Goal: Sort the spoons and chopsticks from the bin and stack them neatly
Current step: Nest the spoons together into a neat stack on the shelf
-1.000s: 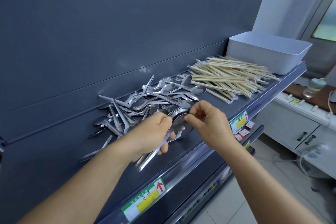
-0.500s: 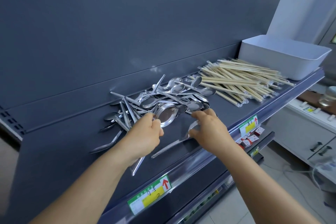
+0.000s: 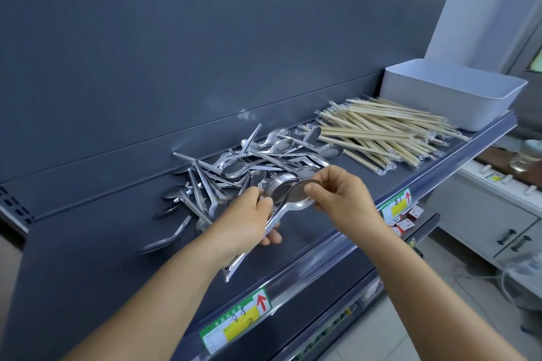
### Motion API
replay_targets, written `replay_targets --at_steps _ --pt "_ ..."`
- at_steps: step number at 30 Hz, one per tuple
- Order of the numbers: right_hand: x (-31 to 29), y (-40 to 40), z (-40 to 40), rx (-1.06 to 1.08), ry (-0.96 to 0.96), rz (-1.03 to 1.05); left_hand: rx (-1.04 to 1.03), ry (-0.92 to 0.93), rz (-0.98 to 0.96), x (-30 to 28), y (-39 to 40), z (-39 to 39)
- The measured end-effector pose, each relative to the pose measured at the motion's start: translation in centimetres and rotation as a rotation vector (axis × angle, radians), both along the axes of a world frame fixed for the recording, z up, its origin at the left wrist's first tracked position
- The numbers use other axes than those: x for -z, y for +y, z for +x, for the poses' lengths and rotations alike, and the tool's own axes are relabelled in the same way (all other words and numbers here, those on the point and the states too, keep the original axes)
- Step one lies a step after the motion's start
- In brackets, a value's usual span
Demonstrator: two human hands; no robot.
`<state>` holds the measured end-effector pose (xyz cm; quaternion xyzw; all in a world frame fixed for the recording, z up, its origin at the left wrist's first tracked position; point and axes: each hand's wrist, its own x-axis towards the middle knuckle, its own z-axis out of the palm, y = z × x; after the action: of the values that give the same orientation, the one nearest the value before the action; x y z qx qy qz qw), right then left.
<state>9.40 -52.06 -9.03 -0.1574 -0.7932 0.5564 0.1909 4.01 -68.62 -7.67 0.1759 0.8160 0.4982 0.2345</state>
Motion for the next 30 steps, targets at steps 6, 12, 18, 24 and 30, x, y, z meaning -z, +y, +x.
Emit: replay_targets --at_steps 6,12,18,24,30 --pt "0.9 0.2 -0.2 0.13 -0.123 0.267 0.112 -0.107 0.094 0.0 0.9 0.8" --pt "1.3 2.3 -0.1 0.244 -0.256 0.526 0.007 0.007 0.024 0.8 0.8 -0.1" --pt "1.9 3.2 -1.1 0.221 -0.415 0.548 0.009 0.038 0.012 0.7 0.8 -0.4" --pt "0.8 4.2 -0.5 0.428 -0.099 0.579 0.001 0.104 0.009 -0.3 1.0 0.0" --pt "-1.0 4.8 -0.3 0.348 0.195 0.6 -0.021 0.277 0.021 -2.7 1.8 -0.2"
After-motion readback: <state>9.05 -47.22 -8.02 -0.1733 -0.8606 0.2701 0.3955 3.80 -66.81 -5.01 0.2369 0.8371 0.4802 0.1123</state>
